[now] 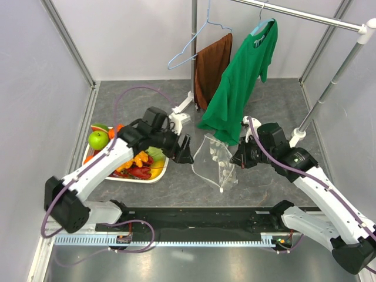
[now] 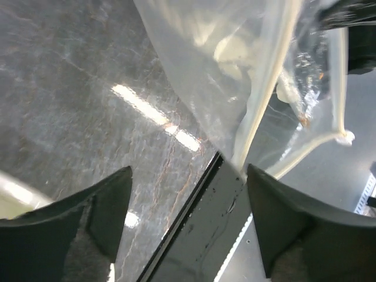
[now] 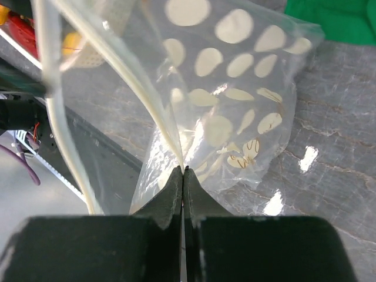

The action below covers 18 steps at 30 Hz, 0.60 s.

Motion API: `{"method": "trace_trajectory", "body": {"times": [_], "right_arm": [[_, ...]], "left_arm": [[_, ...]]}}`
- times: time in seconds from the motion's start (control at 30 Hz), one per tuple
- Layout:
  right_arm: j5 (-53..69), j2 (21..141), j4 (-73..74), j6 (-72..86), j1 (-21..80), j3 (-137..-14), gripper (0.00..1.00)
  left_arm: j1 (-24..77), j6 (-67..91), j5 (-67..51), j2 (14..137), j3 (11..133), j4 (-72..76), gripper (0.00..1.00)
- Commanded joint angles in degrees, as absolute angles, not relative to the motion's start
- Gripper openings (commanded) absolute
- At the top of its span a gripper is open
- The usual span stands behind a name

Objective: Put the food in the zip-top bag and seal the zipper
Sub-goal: Open the zipper of the food storage bag at the center of the board, then pick up the fake fruit from the bin.

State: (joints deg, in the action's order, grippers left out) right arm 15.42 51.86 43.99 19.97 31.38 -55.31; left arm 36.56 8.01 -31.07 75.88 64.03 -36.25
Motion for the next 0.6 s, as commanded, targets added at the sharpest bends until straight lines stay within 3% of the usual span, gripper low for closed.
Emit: {"method": "trace_trajectory", "body": {"times": [0.0, 0.03, 0.2, 0.33, 0.57], "right_arm": [[16.4, 50.9, 37.9, 23.1, 31.2, -53.2, 0.00], [16.4, 50.7, 37.7, 23.5, 31.2, -53.0, 0.00], [16.4, 49.9, 37.5, 23.9, 31.2, -52.3, 0.00], [16.5, 50.2, 37.6, 24.1, 31.3, -52.3, 0.00], [16.8, 51.4, 36.7, 24.1, 31.2, -52.4, 0.00]], "left_arm": [[33.5, -1.8, -33.6, 64.6, 67.8, -41.0, 0.92], [33.1, -4.1, -32.2, 62.5, 68.2, -42.1, 0.99], [30.4, -12.1, -16.7, 49.6, 70.0, -50.6, 1.00], [27.0, -17.0, -4.6, 46.9, 73.3, -64.9, 0.98], [18.2, -15.3, 9.6, 43.6, 72.4, -71.8, 0.97]]}}
